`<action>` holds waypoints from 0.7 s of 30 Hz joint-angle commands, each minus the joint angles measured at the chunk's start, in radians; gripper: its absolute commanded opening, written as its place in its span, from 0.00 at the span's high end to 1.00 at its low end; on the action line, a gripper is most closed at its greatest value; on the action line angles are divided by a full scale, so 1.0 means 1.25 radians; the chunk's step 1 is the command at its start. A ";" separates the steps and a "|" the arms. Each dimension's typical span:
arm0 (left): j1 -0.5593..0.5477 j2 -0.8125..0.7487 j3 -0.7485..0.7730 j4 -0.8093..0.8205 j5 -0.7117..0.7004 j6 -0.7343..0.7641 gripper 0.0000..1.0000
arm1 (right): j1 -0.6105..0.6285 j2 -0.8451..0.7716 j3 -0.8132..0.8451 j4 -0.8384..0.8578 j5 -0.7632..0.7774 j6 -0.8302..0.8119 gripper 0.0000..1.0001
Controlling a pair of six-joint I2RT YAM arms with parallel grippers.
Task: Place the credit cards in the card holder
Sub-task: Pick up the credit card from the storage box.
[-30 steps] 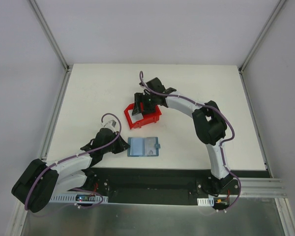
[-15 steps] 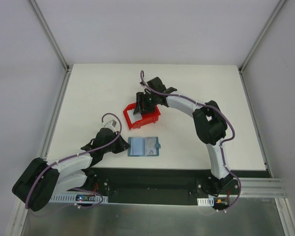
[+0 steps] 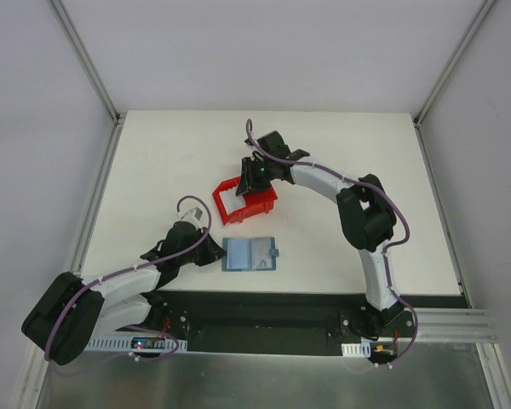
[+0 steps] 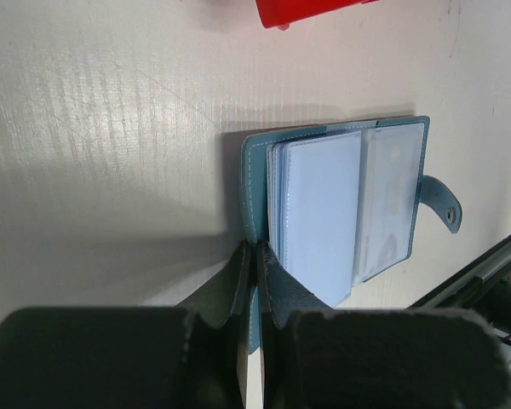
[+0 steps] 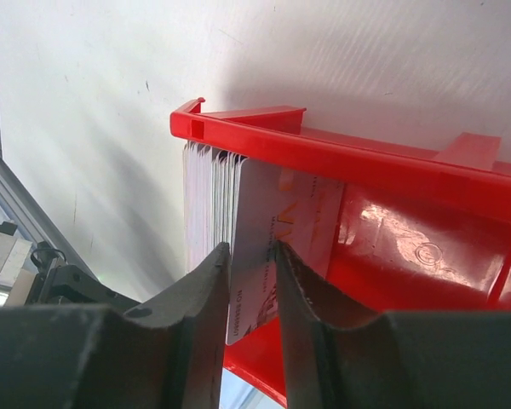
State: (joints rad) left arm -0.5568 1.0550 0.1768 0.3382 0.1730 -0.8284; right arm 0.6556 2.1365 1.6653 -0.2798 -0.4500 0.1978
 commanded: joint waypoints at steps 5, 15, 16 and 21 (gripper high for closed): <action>-0.004 0.010 0.012 0.007 0.008 0.005 1.00 | -0.002 -0.057 -0.003 -0.001 0.018 -0.013 0.78; -0.004 0.006 0.011 0.007 0.009 0.004 1.00 | -0.002 -0.061 0.048 -0.073 0.121 -0.073 0.97; -0.004 0.006 0.010 0.006 0.009 0.004 1.00 | -0.002 -0.059 0.052 -0.082 0.127 -0.078 0.98; -0.004 0.004 0.008 0.006 0.010 0.005 1.00 | 0.008 -0.094 0.043 -0.085 0.199 -0.112 1.00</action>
State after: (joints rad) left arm -0.5568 1.0603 0.1768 0.3439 0.1749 -0.8284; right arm 0.6537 2.1273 1.6840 -0.3607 -0.2859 0.1143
